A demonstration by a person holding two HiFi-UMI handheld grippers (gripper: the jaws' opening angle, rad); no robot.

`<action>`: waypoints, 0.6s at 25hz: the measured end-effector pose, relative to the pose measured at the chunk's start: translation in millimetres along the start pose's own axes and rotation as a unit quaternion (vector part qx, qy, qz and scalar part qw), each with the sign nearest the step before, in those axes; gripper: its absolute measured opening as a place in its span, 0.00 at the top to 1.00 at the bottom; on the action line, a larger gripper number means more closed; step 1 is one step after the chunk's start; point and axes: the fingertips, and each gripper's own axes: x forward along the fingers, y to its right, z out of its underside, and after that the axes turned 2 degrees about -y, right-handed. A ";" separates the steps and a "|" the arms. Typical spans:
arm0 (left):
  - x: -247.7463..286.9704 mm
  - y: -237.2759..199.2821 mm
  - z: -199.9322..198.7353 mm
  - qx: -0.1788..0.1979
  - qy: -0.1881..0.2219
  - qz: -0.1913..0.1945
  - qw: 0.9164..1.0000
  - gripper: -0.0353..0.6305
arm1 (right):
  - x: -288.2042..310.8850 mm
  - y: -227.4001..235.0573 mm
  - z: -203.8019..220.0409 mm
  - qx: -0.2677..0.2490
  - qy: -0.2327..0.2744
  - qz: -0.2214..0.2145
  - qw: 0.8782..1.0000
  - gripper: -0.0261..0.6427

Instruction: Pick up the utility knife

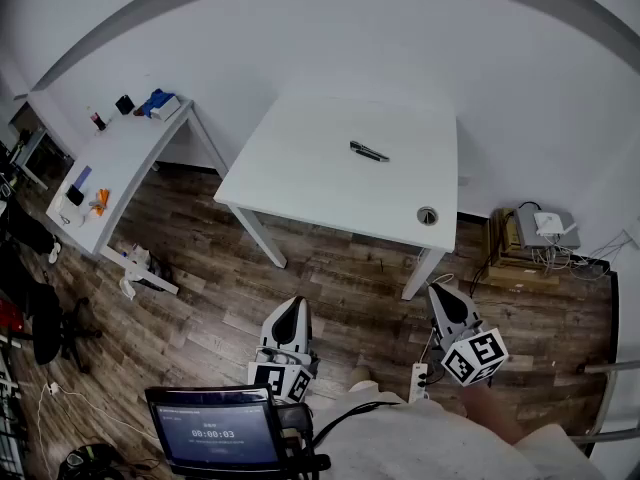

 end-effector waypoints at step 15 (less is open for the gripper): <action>13.2 -44.3 2.0 -0.011 0.005 -0.016 1.000 0.94 | 43.8 -1.1 -9.8 0.004 0.012 0.010 1.000 0.95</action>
